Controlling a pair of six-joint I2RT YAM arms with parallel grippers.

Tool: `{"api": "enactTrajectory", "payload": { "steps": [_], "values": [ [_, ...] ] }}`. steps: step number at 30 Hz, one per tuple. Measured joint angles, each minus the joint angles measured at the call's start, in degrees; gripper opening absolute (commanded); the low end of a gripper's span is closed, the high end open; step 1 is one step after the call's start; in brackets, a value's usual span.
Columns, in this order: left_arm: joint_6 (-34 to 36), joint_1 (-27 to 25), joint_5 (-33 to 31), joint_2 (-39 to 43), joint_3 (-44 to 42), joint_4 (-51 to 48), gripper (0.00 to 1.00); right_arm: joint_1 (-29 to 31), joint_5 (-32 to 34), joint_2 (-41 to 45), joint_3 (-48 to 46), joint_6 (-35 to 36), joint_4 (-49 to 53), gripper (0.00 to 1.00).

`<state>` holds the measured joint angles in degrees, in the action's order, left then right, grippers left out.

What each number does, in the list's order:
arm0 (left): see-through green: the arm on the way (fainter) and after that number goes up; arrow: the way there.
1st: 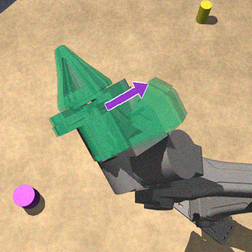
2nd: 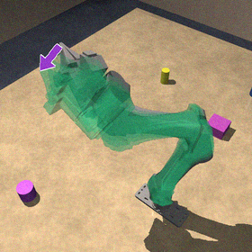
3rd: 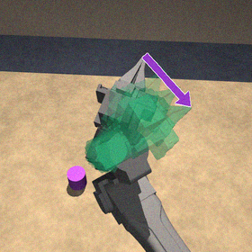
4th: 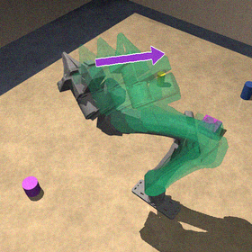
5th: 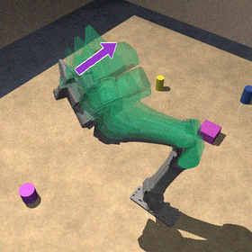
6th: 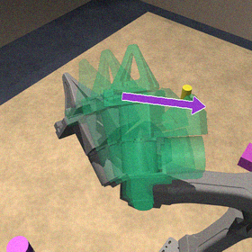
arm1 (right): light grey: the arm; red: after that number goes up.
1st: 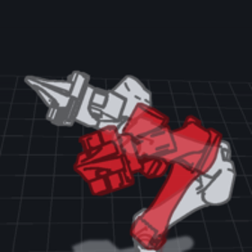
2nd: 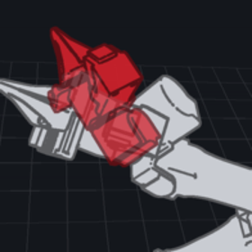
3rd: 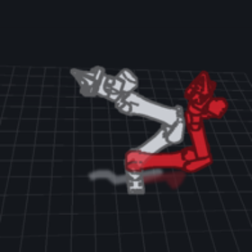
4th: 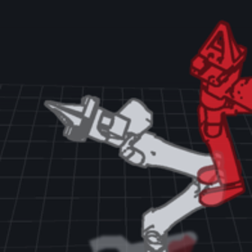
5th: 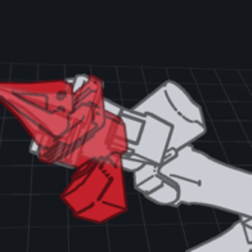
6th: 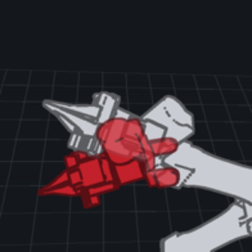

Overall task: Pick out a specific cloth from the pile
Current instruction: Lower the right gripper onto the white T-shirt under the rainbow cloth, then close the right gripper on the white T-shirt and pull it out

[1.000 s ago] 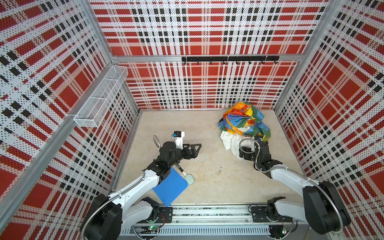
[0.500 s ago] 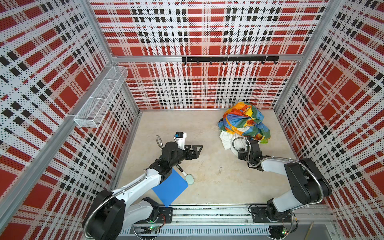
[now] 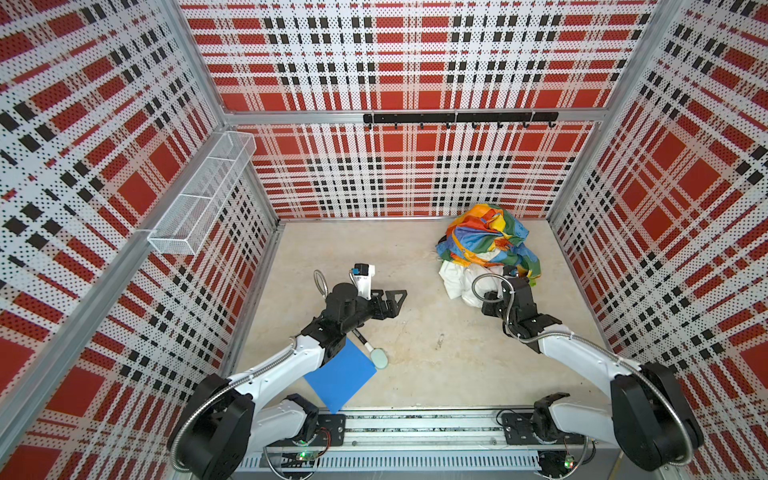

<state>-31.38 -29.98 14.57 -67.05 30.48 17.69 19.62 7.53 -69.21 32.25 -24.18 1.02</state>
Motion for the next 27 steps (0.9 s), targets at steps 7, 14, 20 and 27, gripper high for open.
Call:
{"api": "enactTrajectory", "payload": {
  "steps": [7, 14, 20, 27],
  "values": [
    [0.17, -1.42, -0.15, -1.11, 0.98, 0.79, 1.0, 0.83, -1.99, 6.38, 0.72, 4.26, 2.64, 0.0],
    [0.31, -2.32, -0.61, -2.08, 1.84, 1.2, 0.99, 1.31, -5.31, 10.91, 3.21, 8.2, 4.0, 0.0],
    [0.28, -2.32, -1.09, -2.36, 1.88, 1.22, 0.99, 1.33, -8.0, 13.73, 4.92, 10.93, 5.18, 0.0],
    [0.33, -2.34, -1.05, -2.36, 2.8, 1.64, 0.99, 1.51, -10.62, 15.5, 8.61, 12.46, 7.34, 0.0]
  ]
}}
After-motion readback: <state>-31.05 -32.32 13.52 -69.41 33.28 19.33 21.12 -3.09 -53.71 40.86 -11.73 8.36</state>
